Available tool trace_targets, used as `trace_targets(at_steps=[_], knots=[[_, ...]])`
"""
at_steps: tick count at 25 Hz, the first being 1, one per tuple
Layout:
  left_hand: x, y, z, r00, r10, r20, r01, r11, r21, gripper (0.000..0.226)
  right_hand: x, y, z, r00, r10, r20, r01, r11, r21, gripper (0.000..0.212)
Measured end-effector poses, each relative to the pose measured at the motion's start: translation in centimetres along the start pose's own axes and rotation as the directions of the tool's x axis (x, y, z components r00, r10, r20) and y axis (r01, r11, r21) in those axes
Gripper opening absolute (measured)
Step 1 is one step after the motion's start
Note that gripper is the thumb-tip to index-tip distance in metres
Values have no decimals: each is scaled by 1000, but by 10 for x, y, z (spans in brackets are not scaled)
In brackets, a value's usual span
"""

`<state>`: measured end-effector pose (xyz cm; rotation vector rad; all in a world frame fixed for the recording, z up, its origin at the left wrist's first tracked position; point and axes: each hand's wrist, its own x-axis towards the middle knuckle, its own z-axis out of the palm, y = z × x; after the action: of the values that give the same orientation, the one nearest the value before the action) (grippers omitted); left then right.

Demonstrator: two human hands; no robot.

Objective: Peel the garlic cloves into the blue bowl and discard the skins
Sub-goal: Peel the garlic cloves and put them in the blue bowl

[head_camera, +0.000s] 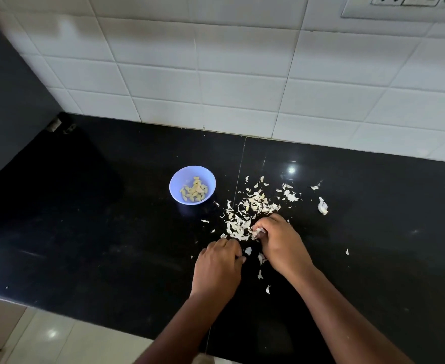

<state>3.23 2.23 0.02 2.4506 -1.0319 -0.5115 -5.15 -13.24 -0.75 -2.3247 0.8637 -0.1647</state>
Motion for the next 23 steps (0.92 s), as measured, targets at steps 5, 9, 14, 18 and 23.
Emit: trace_targets(at_steps=[5, 9, 14, 18, 23], knots=[[11, 13, 17, 993, 79, -85, -89, 990, -112, 18, 4, 8, -26, 991, -12, -133, 25, 995, 95, 38], [18, 27, 18, 949, 11, -314, -22, 999, -33, 10, 9, 23, -35, 960, -111, -256, 84, 990, -114, 36], [16, 16, 19, 864, -175, -472, 142, 984, -106, 25, 12, 51, -42, 957, -153, -249, 171, 984, 54, 39], [13, -9, 19, 824, -445, -350, 451, 890, -69, 86, 19, 61, -48, 908, -252, -334, 206, 964, -169, 19], [39, -13, 12, 887, -428, -175, 451, 883, 126, 105, 37, 101, -69, 966, 63, -251, -112, 976, -187, 73]])
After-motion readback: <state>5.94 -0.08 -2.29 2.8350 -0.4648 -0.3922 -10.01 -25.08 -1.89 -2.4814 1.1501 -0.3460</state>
